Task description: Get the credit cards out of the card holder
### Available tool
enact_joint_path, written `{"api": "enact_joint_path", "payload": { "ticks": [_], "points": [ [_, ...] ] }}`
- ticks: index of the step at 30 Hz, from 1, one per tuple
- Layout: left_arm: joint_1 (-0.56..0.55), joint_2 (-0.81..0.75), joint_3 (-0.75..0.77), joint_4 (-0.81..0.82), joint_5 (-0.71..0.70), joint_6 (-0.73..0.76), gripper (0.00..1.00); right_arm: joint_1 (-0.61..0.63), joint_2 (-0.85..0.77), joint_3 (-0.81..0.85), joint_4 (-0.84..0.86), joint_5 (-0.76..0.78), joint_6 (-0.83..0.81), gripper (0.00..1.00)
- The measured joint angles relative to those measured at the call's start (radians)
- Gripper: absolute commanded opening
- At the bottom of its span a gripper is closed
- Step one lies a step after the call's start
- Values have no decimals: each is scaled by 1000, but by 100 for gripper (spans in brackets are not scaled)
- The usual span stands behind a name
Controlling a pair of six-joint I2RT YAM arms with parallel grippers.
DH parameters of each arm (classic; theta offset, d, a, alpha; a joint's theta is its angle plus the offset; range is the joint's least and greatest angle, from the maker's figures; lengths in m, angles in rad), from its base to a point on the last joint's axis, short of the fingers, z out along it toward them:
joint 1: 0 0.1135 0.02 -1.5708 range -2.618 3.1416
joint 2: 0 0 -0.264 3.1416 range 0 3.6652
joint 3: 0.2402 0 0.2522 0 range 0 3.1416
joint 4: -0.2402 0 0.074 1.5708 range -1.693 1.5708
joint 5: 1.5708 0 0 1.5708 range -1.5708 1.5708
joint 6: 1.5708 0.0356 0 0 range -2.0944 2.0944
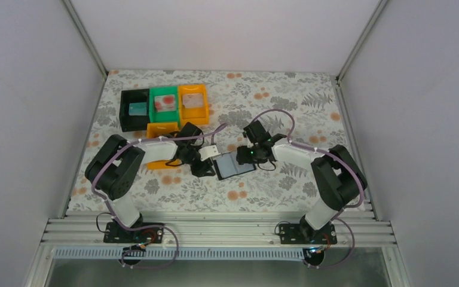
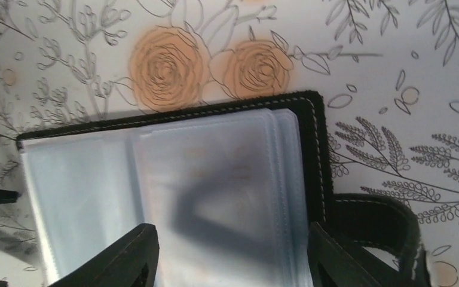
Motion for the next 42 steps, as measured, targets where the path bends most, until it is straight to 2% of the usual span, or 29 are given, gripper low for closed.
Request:
{"api": "enact_joint_path", "payload": {
  "ticks": [4,8,19,24,27,28,32,34,36,38,42],
  "points": [
    [-2,17,19,1,3,-2,49,-14,8,-26,13,-11,-2,46],
    [-4,22,24,3,4,-3,49,-24,16,-26,27,-40,-18,38],
    [-8,37,42,-4,5,-6,47,-22,-62,-26,30,-150,-24,36],
    [-9,37,42,-3,5,-6,47,-13,-62,-24,35,-192,-27,22],
    [-9,37,42,-3,5,-6,47,-12,-62,-24,40,-217,-34,29],
    [-9,37,42,-3,5,-6,47,-12,-62,-24,42,-225,-37,28],
    [-8,38,42,-3,7,-6,47,-12,-48,-19,50,-216,-48,5],
    [-7,38,43,-5,9,-5,48,-12,-17,-7,48,-195,-43,4],
    [1,38,50,-20,14,-5,50,-11,-6,1,49,-194,-43,4],
    [16,35,60,-54,31,-4,57,-9,-14,5,49,-182,-45,4],
    [97,-13,124,-180,83,7,82,-9,-112,5,24,-152,-45,4]
  ]
}}
